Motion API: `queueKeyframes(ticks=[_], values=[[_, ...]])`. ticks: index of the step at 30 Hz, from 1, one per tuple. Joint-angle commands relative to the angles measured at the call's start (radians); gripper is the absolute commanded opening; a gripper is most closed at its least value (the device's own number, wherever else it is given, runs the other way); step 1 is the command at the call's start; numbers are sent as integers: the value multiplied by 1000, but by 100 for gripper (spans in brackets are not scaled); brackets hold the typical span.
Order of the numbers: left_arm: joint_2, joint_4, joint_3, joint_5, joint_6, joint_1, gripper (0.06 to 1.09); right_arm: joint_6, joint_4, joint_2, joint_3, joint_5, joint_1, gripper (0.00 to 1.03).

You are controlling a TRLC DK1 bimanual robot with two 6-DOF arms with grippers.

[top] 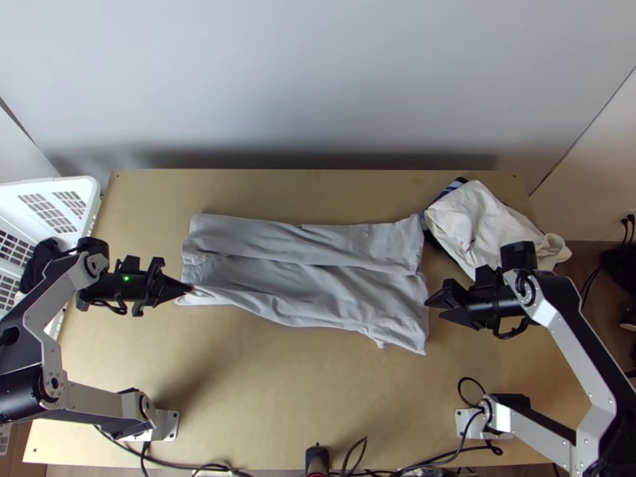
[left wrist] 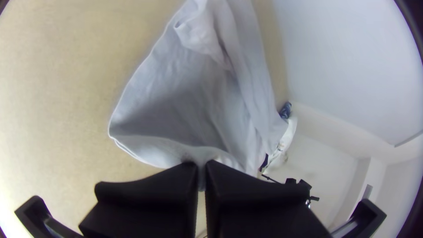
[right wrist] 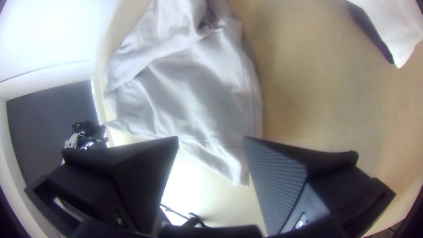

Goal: Fold the t-shirt

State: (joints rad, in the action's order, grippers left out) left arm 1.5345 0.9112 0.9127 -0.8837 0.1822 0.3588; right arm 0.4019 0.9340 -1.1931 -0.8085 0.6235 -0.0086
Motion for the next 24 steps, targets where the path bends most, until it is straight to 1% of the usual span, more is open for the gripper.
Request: queueKeyframes(ticks=[1, 2, 4, 6, 11, 13, 16, 20, 22, 24], values=[[10, 5, 15, 0, -3, 6, 9, -15, 120, 29, -66, -10, 19, 85], [10, 12, 22, 0, -4, 6, 9, -15, 192, 13, -93, -10, 19, 88], [10, 26, 32, 0, -16, 9, 9, -3, 312, -10, -132, -8, 27, 89], [12, 28, 38, 0, -18, 9, 9, -3, 417, -26, -146, -8, 73, 90], [18, 32, 57, 0, -9, -1, 9, 11, 466, 1, -74, -21, 162, 89], [18, 40, 64, 0, -7, -3, 9, 51, 470, 15, -44, -22, 236, 89], [16, 46, 71, 0, -7, -1, 9, 55, 442, 27, -34, -24, 311, 89], [16, 55, 72, 0, -7, 3, 9, 46, 318, -8, 25, -38, 325, 88], [10, 61, 72, 0, -7, 6, 9, 6, 282, -45, 52, -45, 314, 88], [1, 69, 72, 2, -12, 12, 9, -12, 220, -60, 78, -47, 306, 88]])
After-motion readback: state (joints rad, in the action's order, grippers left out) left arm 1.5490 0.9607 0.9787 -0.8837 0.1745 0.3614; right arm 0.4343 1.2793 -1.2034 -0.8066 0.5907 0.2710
